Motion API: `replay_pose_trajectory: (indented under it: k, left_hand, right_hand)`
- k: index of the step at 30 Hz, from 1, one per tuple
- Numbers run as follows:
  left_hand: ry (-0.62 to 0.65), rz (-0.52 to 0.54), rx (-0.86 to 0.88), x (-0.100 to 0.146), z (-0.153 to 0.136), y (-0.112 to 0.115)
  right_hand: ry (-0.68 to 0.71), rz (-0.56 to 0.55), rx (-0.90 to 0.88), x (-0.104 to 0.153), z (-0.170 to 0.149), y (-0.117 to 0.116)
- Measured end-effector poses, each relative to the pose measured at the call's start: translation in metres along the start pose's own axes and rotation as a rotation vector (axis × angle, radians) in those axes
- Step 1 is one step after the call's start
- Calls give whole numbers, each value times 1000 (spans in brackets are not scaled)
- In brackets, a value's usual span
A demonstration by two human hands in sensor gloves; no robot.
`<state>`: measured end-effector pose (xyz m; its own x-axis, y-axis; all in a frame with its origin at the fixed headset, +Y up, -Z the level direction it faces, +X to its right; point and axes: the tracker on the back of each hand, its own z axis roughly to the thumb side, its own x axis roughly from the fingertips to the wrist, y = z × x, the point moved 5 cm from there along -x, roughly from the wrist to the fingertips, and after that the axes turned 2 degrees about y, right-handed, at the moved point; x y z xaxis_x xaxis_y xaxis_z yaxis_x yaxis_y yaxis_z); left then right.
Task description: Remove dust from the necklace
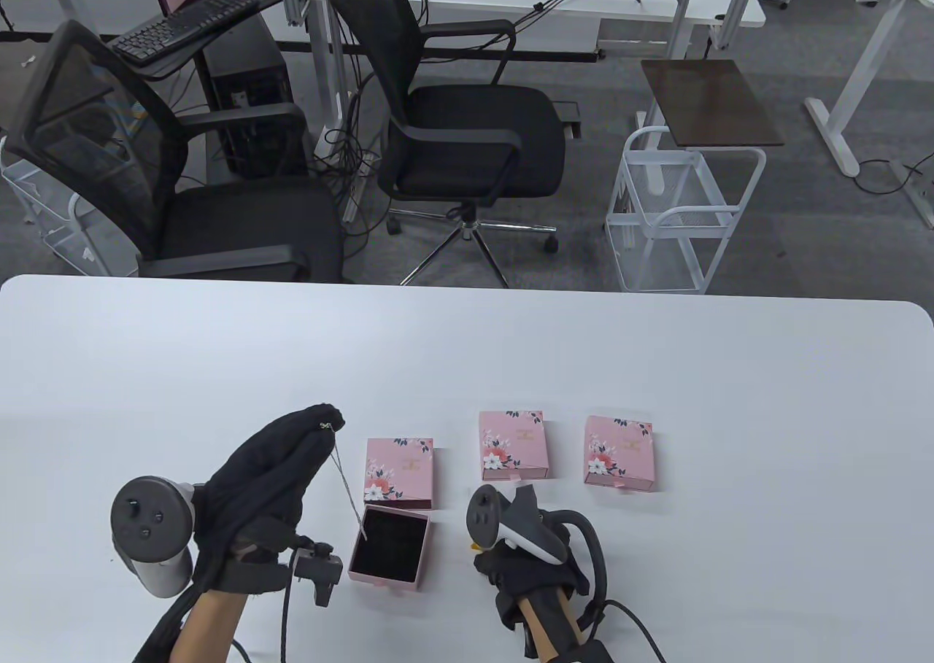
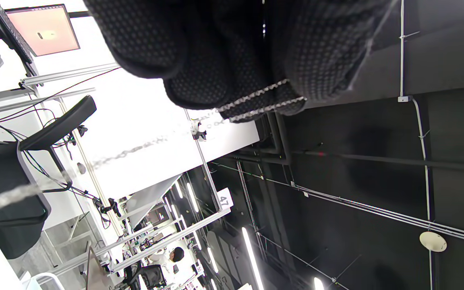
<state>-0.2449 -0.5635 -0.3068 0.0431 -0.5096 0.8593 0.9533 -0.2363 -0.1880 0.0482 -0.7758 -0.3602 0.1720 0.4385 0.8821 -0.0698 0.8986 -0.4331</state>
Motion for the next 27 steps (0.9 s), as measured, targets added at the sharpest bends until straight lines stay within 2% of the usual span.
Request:
replay_pose_trajectory:
  k: [4, 10, 16, 22, 23, 27]
  left_hand:
    - [-2, -1, -1, 0, 0, 0]
    - [-3, 2, -1, 0, 0, 0]
    - [0, -2, 2, 0, 0, 0]
    - [1, -3, 3, 0, 0, 0]
    - [-1, -4, 3, 0, -1, 0]
    - [-18, -34, -17, -3, -8, 3]
  right_hand:
    - [-6, 24, 22, 0, 1, -1]
    - [4, 60, -52, 5, -5, 0]
    - [48, 27, -182, 16, -13, 16]
    - [68, -136, -254, 27, -19, 36]
    - [68, -206, -266, 31, -19, 42]
    - [109, -362, -325, 41, -15, 56]
